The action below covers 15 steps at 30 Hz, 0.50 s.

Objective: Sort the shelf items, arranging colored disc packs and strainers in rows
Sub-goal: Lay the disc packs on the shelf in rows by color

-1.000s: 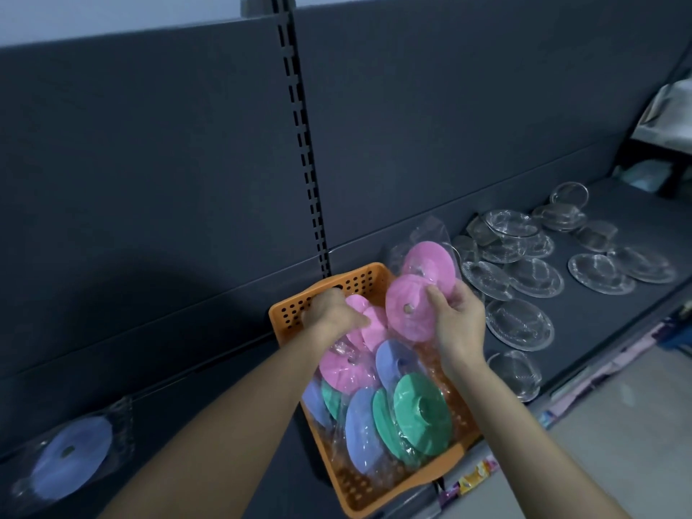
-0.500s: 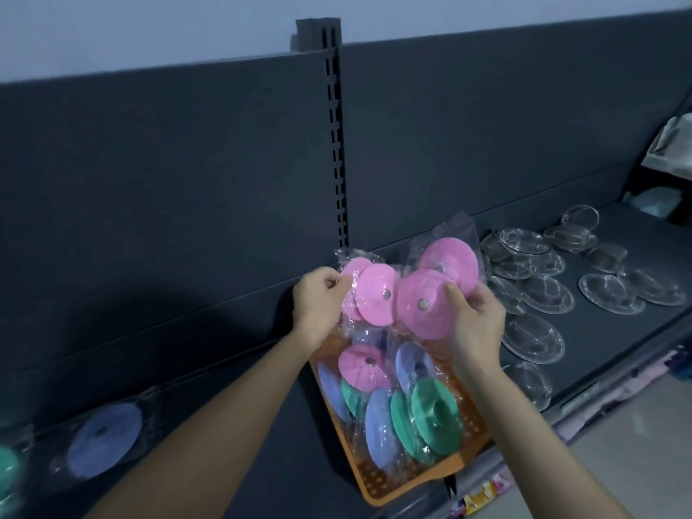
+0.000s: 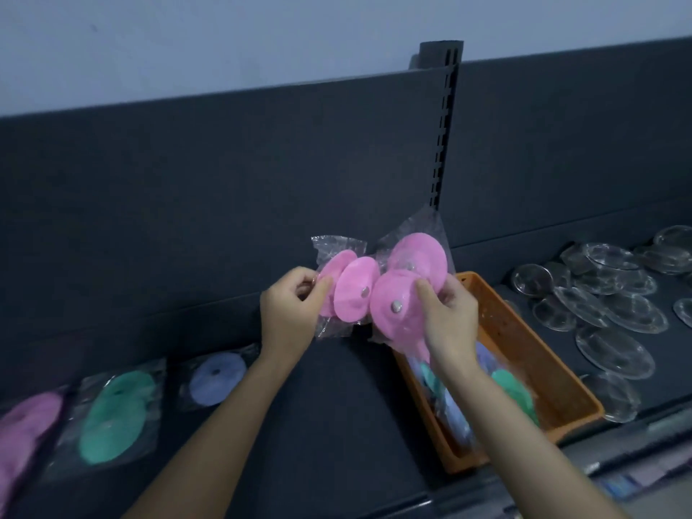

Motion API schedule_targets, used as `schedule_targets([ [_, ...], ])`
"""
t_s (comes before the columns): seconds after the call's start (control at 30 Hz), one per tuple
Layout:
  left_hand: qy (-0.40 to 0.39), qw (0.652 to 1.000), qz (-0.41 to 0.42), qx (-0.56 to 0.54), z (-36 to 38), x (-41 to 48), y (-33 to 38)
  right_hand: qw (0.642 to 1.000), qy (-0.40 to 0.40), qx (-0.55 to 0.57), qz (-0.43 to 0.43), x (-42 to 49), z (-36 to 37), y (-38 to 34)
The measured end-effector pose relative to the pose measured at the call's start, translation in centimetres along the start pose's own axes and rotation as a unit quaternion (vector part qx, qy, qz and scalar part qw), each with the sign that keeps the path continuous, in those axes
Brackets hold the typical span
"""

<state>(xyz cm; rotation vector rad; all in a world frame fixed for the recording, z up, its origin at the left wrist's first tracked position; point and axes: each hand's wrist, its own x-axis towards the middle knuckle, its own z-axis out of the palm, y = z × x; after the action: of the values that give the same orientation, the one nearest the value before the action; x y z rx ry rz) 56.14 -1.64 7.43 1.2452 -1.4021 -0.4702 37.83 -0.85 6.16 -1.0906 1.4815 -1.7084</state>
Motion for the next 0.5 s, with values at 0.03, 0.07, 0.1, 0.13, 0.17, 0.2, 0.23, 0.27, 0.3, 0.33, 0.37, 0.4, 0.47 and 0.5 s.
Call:
schedule_targets([
  [0.03, 0.003, 1.000, 0.002, 0.017, -0.9, -0.5, -0.4, 1.000, -0.012, -0.005, 0.001, -0.8, 0.8, 0.2],
  [0.07, 0.005, 0.999, -0.002, 0.031, -1.6, -0.9, -0.9, 1.000, -0.025, -0.014, 0.003, -1.6, 1.6, 0.4],
  [0.1, 0.007, 0.999, -0.009, 0.045, -2.2, -1.4, -1.5, 0.999, -0.039, -0.024, 0.006, -2.3, 2.1, 0.7],
  [0.13, 0.007, 0.998, -0.018, 0.060, -2.7, -1.8, -2.1, 0.998, -0.052, -0.036, 0.006, -3.0, 2.6, 1.1],
  [0.17, 0.006, 0.997, -0.025, 0.075, -3.2, -2.3, -2.8, 0.997, -0.062, -0.048, 0.005, -3.6, 3.0, 1.6],
  [0.2, 0.001, 0.995, -0.026, 0.093, -3.5, -2.8, -3.5, 0.996, -0.072, -0.058, 0.005, -4.2, 3.2, 2.1],
  [0.23, -0.009, 0.993, -0.020, 0.112, -3.8, -3.4, -4.1, 0.994, -0.083, -0.069, 0.009, -4.8, 3.4, 2.6],
  [0.27, -0.020, 0.991, -0.008, 0.131, -4.1, -4.0, -4.7, 0.992, -0.094, -0.081, 0.014, -5.3, 3.6, 3.1],
  [0.3, -0.032, 0.989, 0.008, 0.145, -4.3, -4.7, -5.2, 0.990, -0.102, -0.095, 0.019, -5.8, 3.7, 3.7],
  [0.33, -0.042, 0.987, 0.025, 0.155, -4.4, -5.3, -5.6, 0.988, -0.107, -0.105, 0.024, -6.3, 3.7, 4.3],
  [0.37, -0.053, 0.985, 0.041, 0.161, -4.5, -6.0, -6.1, 0.987, -0.111, -0.112, 0.030, -6.7, 3.7, 4.8],
  [0.4, -0.066, 0.983, 0.051, 0.165, -4.5, -6.7, -6.6, 0.986, -0.112, -0.115, 0.039, -7.1, 3.6, 5.4],
  [0.47, -0.094, 0.979, 0.059, 0.174, -4.5, -8.1, -7.6, 0.985, -0.114, -0.114, 0.064, -7.7, 3.4, 6.4],
  [0.5, -0.101, 0.977, 0.062, 0.177, -4.6, -9.0, -8.2, 0.984, -0.115, -0.111, 0.079, -8.0, 3.2, 6.9],
])
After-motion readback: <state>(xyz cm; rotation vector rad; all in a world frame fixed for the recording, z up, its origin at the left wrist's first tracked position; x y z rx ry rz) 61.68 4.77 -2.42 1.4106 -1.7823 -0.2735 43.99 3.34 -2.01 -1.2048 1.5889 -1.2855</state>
